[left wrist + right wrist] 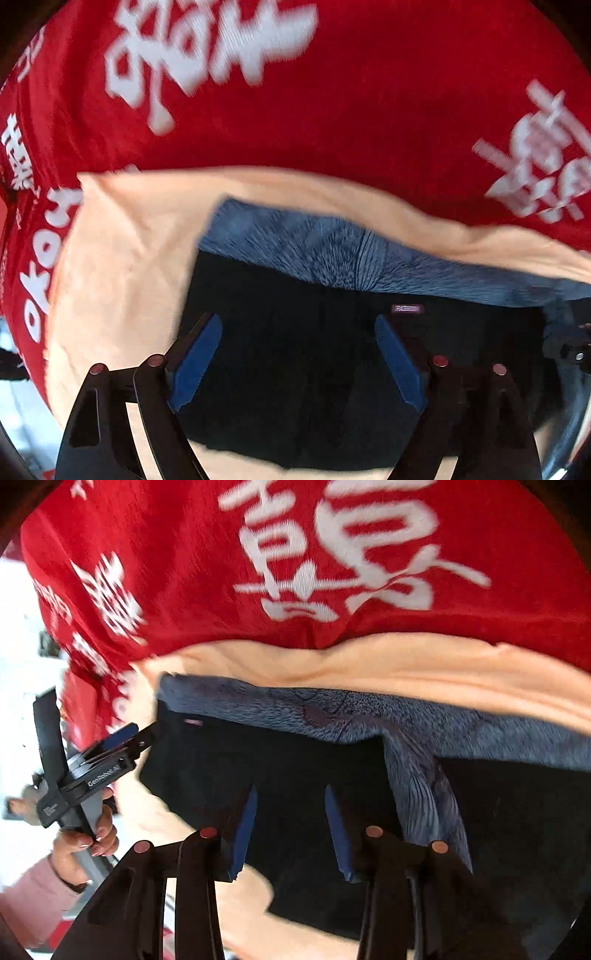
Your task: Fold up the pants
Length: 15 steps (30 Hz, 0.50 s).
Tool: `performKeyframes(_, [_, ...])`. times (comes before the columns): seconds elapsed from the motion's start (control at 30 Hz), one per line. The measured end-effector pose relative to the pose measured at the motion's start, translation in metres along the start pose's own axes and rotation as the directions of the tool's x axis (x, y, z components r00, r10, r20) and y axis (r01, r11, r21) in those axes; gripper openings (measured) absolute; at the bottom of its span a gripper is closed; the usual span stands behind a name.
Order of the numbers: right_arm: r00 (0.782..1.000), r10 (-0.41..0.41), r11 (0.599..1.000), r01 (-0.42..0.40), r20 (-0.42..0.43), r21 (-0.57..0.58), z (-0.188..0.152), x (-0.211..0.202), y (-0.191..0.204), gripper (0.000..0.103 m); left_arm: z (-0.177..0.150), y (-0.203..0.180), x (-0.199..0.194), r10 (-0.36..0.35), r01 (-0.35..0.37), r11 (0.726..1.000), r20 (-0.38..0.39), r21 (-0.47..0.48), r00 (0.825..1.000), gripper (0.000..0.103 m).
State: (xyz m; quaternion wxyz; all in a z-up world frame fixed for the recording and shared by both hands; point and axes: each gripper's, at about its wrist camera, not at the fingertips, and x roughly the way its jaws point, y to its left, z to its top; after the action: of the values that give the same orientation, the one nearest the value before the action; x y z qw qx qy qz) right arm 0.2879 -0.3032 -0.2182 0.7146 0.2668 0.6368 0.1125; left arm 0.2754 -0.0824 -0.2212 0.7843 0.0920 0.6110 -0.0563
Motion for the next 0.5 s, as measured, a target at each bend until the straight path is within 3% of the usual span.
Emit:
performKeyframes(0.07, [0.997,-0.074,0.997,0.074,-0.003,-0.029,0.007,0.018,-0.006,0.042,-0.001,-0.007,0.019,0.025,-0.025,1.000,-0.005,-0.017,1.000,0.089])
performKeyframes(0.1, [0.990,-0.143,0.989,0.142,-0.011,-0.033,0.012,0.028,-0.014,0.042,-0.001,-0.010,0.023,0.047,-0.047,0.999,0.012,-0.012,0.999,0.095])
performKeyframes(0.13, [0.989,-0.146,0.989,0.146,-0.008,-0.021,0.016,0.031,-0.025,0.039,0.000,-0.013,0.026,0.085,-0.085,0.996,0.026,-0.002,0.996,0.102])
performKeyframes(0.3, [0.997,-0.009,0.992,-0.001,0.072,0.125,0.017,-0.001,-0.047,0.042,0.003,-0.006,0.027,0.064,-0.065,0.997,-0.028,-0.035,0.998,0.102])
performKeyframes(0.37, [0.994,0.015,0.991,-0.029,0.104,0.133,0.003,-0.024,-0.047,0.052,-0.001,-0.005,0.013,0.084,-0.084,0.996,-0.025,-0.020,0.996,0.102])
performKeyframes(0.43, [0.990,0.032,0.990,-0.050,0.137,0.135,-0.014,-0.044,-0.047,0.079,-0.011,-0.012,-0.006,0.079,-0.079,0.997,-0.009,0.007,0.997,0.102])
performKeyframes(0.5, [0.987,0.041,0.986,-0.065,0.158,0.155,-0.038,-0.063,-0.052,0.080,-0.024,-0.020,-0.025,0.065,-0.065,0.998,-0.008,0.024,0.998,0.102])
